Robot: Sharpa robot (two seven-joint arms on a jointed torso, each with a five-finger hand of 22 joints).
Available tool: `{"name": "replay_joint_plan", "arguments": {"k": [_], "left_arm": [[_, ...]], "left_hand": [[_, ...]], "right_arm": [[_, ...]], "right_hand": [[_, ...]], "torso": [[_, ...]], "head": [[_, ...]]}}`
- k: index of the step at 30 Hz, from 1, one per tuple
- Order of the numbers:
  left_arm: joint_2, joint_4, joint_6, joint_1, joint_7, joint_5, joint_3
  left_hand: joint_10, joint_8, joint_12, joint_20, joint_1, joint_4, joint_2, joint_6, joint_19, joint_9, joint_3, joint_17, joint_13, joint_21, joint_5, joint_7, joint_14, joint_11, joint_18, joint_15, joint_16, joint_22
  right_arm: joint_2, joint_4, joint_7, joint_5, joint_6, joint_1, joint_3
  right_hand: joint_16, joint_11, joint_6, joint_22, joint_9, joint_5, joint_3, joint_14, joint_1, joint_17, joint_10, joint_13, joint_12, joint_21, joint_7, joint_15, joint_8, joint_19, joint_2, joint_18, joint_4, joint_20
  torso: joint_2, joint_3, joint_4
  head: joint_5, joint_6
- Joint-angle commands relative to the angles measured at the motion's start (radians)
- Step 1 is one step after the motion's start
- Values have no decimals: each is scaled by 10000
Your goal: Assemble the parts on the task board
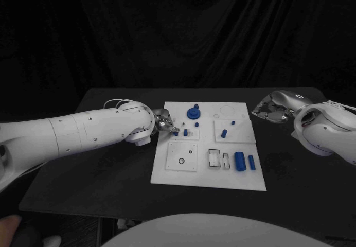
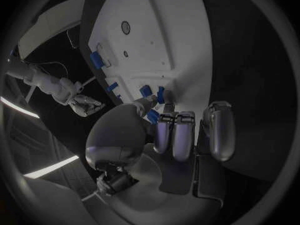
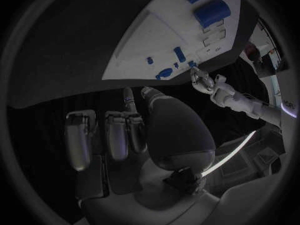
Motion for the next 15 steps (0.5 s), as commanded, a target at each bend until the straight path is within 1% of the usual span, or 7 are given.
{"name": "replay_joint_plan", "arguments": {"k": [1,3,6,7,8,9,15], "left_arm": [[-9,42,3,-54,215,34,-17],[-13,45,22,-55,223,34,-17],[-16,33,142,-63,132,34,-17],[-9,12,210,-66,70,34,-17],[-4,-4,260,-68,29,34,-17],[4,-33,344,-70,-38,34,-17],[25,-150,704,-76,-281,34,-17]], "left_hand": [[1042,-73,35,-70,-68,95,58,-18,181,196,-154,2632,2635,-59,-170,67,1039,-40,38,-31,26,1973],[1042,-81,35,-65,-91,147,44,-17,171,193,-231,2632,2635,-82,-248,69,1039,-35,42,-27,26,1967],[1042,-148,35,-47,-277,430,-49,0,187,158,-621,2632,2635,-49,-578,99,1039,-12,33,-6,26,1979],[1042,-191,35,-37,-476,633,-134,23,199,130,-889,2632,2635,-28,-801,125,1039,7,27,9,26,1986],[1042,-210,35,-33,-532,695,-158,34,199,120,-995,2632,2635,-31,-858,130,1039,12,28,13,26,1985],[1042,-278,35,-21,-780,904,-219,41,204,83,-1308,2632,2635,-25,-1139,150,1039,28,26,28,26,1988],[1042,-487,35,-5,-1102,1233,-173,98,199,-28,-1985,2632,2635,-53,-1677,158,1039,40,33,37,26,1980]], "right_arm": [[-5,-1,-196,-24,76,-3,5],[-4,-3,-200,-24,82,-3,5],[7,-12,-208,-24,97,-4,5],[9,-14,-209,-24,102,-4,5],[11,-16,-210,-24,107,-4,5],[17,-20,-214,-24,117,-4,5],[35,-23,-232,-24,159,-5,5]], "right_hand": [[-59,-14,-65,2631,-10,39,12,984,63,2449,1059,2635,63,26,-3,-53,-70,1020,-13,-78,-19,-54],[-59,-14,-65,2631,-10,39,12,984,63,2449,1059,2635,63,26,-3,-53,-70,1020,-13,-78,-19,-54],[-59,-14,-65,2631,-10,39,12,984,63,2449,1059,2635,63,26,-3,-53,-70,1020,-13,-78,-19,-54],[-59,-14,-65,2631,-10,39,12,984,63,2449,1059,2635,63,26,-3,-53,-70,1020,-13,-78,-19,-54],[-59,-14,-65,2631,-10,39,12,984,63,2449,1059,2635,63,26,-3,-53,-70,1020,-13,-78,-19,-54],[-65,-12,-64,2631,-11,40,14,982,66,2443,1059,2635,63,26,-3,-52,-70,1020,-16,-78,-20,-53],[-64,-11,-59,2631,-10,40,15,982,65,2443,1059,2635,63,26,-3,-51,-67,1020,-15,-78,-18,-53]], "torso": [[4,-2,5],[5,-2,0],[8,-1,-3],[7,-1,-2],[7,-1,1],[5,0,2],[4,5,8]], "head": [[11,-2],[19,-2],[28,-2],[30,-2],[38,-2],[32,-2],[8,-2]]}}
